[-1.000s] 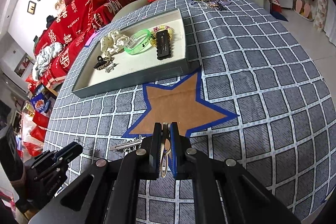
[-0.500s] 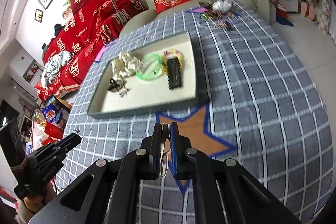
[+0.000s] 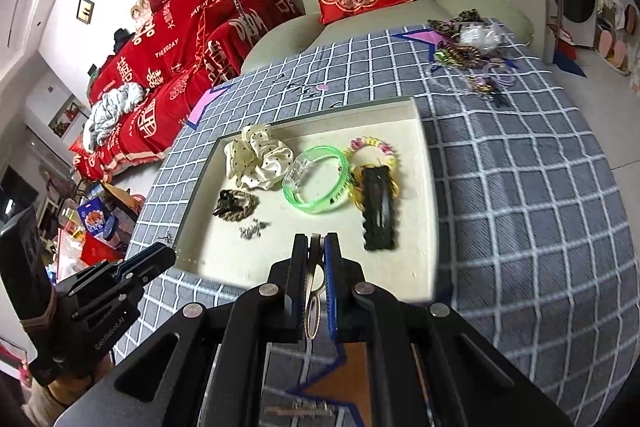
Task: Organize jewelry
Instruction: 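Carry earring and wooden hair pin into the tray and open both grippers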
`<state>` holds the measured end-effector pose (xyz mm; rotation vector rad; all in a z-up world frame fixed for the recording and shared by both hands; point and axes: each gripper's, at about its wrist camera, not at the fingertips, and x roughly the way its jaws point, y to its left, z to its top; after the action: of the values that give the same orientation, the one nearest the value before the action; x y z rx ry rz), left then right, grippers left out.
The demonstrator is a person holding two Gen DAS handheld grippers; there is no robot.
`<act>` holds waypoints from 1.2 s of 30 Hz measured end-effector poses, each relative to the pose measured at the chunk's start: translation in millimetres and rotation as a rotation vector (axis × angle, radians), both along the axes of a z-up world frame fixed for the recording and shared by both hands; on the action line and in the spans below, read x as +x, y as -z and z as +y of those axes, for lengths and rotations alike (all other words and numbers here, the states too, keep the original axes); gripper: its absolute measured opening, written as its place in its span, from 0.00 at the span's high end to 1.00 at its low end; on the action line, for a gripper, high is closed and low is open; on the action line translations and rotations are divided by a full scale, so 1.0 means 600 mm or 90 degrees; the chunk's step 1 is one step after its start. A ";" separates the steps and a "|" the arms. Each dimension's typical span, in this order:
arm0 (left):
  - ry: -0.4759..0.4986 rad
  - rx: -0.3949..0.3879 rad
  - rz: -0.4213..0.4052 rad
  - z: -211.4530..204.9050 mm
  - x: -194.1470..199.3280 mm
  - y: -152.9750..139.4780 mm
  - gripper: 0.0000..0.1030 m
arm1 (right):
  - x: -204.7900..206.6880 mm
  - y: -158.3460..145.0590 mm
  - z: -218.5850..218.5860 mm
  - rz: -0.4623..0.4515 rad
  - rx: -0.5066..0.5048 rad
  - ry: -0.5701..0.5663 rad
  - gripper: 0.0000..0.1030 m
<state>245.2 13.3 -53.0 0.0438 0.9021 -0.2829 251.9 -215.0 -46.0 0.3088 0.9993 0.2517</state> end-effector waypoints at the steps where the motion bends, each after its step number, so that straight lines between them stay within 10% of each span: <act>1: -0.001 -0.003 0.007 0.001 0.009 0.005 0.82 | 0.008 0.004 0.003 0.003 -0.002 -0.004 0.92; 17: -0.025 0.015 0.076 -0.002 0.092 0.101 0.82 | 0.089 0.111 0.047 0.067 -0.042 -0.025 0.92; 36: -0.025 0.082 0.052 -0.023 0.095 0.110 0.82 | 0.089 0.126 0.077 0.055 -0.117 -0.044 0.90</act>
<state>302.3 -0.8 -119.1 0.1338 0.9998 -0.1913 305.2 -169.0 -121.3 0.1190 1.1121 0.2083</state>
